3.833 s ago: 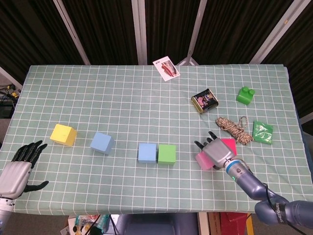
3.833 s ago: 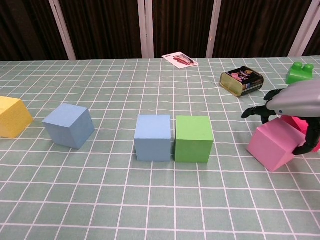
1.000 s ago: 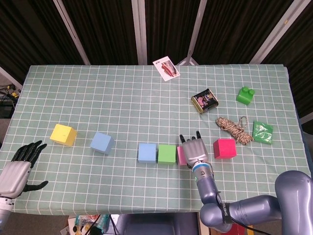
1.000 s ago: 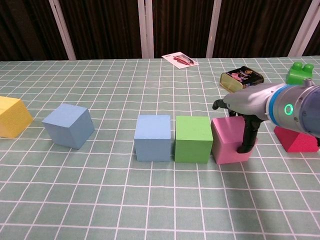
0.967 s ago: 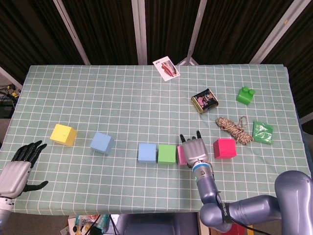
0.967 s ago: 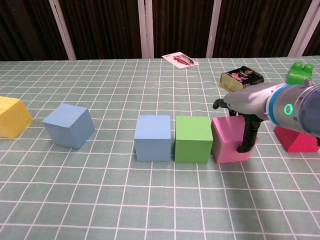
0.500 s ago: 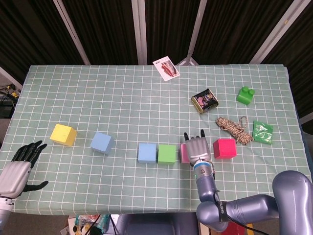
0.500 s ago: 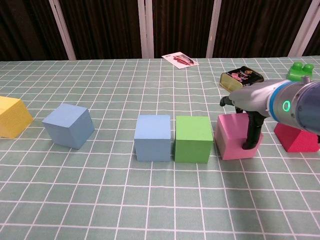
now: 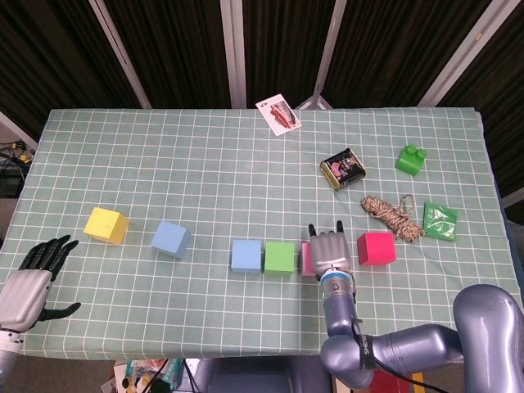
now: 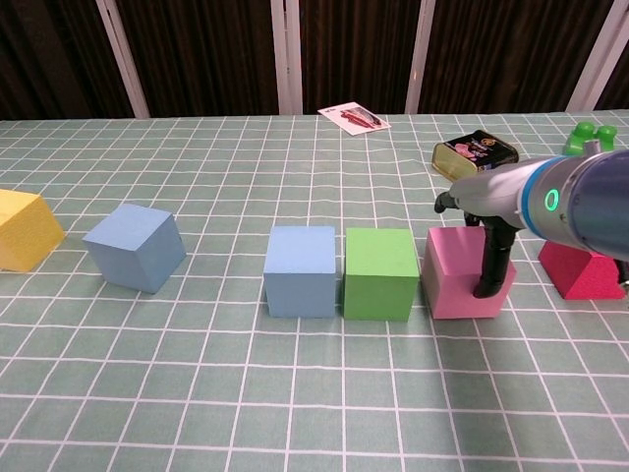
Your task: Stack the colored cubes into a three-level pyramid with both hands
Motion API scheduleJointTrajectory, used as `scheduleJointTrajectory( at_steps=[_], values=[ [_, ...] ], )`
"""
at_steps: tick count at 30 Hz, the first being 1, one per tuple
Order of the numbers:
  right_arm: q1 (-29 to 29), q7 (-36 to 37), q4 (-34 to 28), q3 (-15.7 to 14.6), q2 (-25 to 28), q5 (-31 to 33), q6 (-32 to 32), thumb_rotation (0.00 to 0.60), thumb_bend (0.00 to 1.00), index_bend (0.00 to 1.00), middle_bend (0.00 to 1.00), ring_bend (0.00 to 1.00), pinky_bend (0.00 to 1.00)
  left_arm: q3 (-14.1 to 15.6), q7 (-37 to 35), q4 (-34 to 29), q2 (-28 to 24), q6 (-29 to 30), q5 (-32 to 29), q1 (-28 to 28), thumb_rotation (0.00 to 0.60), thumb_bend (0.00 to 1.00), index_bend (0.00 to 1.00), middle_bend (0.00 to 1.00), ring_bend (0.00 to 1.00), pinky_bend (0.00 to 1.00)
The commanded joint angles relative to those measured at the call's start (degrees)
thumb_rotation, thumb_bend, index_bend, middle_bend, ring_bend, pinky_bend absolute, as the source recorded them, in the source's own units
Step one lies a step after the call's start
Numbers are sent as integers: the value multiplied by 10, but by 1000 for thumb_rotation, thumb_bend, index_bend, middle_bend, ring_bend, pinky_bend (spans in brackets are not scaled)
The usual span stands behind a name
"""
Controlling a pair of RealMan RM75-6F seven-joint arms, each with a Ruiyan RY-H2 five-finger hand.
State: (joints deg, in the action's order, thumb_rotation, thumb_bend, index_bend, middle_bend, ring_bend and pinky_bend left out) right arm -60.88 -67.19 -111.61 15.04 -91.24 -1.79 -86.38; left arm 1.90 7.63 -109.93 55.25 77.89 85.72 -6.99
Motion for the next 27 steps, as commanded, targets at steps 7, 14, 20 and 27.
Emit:
scheduleJointTrajectory(
  at_steps=[7, 14, 20, 27],
  values=[
    [0, 2, 3, 15, -15, 11, -15, 600, 251, 0, 584, 303, 0, 0, -1, 0, 0, 0, 1, 0, 600, 87, 0, 0, 0, 0],
    [2, 1, 10, 21, -22, 15, -22, 600, 251, 0, 584, 305, 0, 1, -3, 0, -1, 0, 1, 0, 600, 88, 0, 0, 0, 0],
    [3, -2, 13, 25, -29, 15, -31, 600, 251, 0, 584, 307, 0, 1, -3, 1, -1, 0, 2, 0, 600, 87, 0, 0, 0, 0],
    [3, -6, 13, 32, -39, 17, -42, 600, 251, 0, 584, 309, 0, 1, -4, 0, -1, 1, 2, 0, 600, 87, 0, 0, 0, 0]
  ],
)
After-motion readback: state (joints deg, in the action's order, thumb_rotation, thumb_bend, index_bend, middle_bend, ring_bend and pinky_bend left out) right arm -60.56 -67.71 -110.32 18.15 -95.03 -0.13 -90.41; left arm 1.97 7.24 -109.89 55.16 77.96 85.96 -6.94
